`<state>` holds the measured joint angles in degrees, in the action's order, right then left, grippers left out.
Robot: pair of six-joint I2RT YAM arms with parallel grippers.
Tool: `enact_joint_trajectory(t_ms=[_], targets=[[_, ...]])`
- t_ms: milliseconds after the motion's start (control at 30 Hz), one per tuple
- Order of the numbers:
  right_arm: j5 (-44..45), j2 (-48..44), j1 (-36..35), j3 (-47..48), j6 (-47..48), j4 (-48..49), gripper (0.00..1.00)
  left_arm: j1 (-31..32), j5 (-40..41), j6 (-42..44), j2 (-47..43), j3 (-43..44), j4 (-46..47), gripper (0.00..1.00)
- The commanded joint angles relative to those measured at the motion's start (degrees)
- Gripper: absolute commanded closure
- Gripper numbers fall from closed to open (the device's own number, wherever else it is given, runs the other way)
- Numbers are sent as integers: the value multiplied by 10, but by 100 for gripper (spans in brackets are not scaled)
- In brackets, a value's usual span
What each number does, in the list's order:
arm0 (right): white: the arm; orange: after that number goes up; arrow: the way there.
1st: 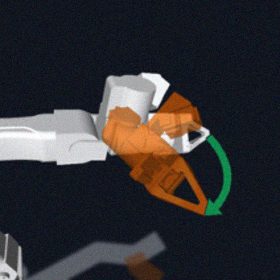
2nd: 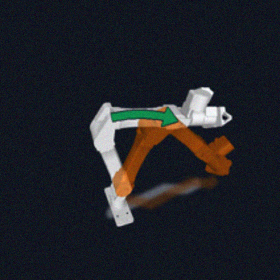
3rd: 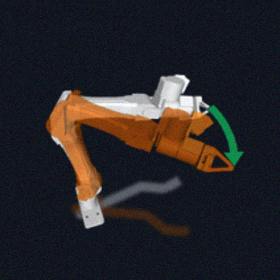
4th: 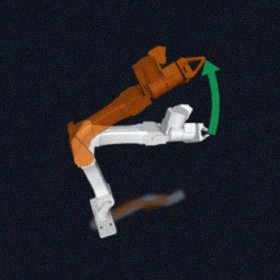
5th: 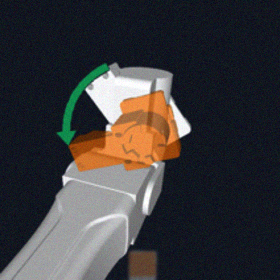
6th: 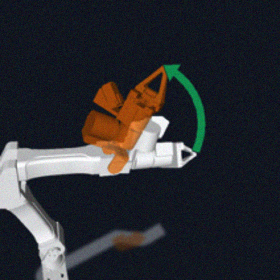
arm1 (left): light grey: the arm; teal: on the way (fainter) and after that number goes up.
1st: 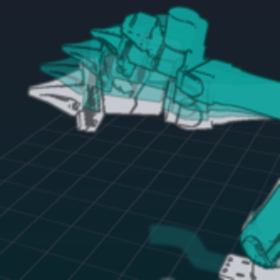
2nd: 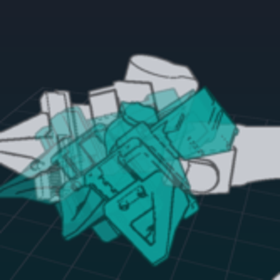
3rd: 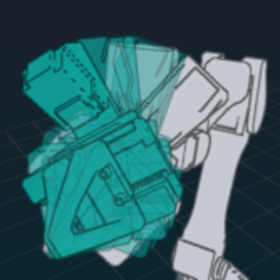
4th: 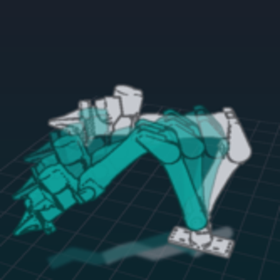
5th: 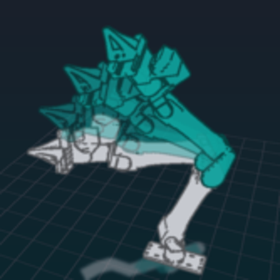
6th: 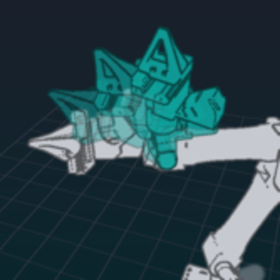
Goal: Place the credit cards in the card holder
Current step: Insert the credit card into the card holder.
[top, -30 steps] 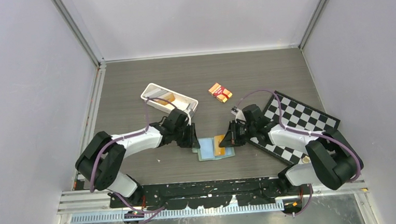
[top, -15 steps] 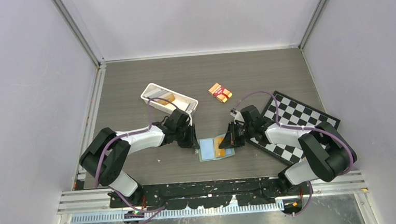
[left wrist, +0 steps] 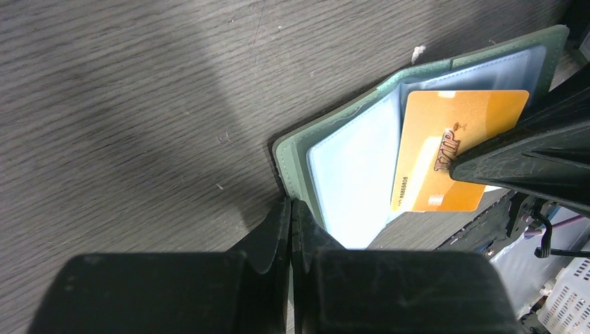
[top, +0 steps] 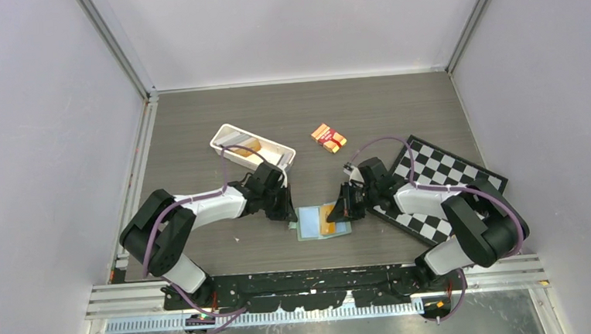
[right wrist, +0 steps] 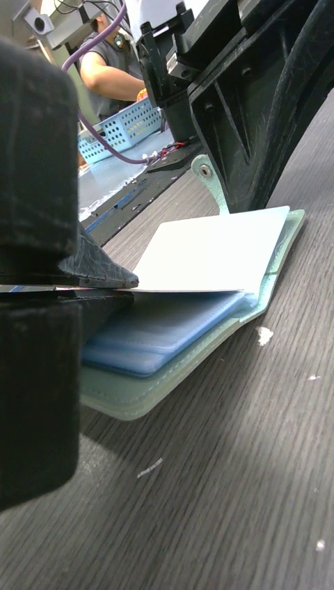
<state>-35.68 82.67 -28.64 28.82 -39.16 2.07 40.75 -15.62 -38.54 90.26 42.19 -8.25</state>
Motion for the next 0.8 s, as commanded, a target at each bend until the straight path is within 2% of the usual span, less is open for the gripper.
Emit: enact_joint_trajectory(t_ms=[0,433,767], targets=[[1,15,1,9,0,23,100,2,11,12,11,10,7,99],[-26,44,2,8,-13,45,100,2,12,16,18,13,8,100],[-20,64,1,12,-33,24,100,2,15,17,18,13,8,100]])
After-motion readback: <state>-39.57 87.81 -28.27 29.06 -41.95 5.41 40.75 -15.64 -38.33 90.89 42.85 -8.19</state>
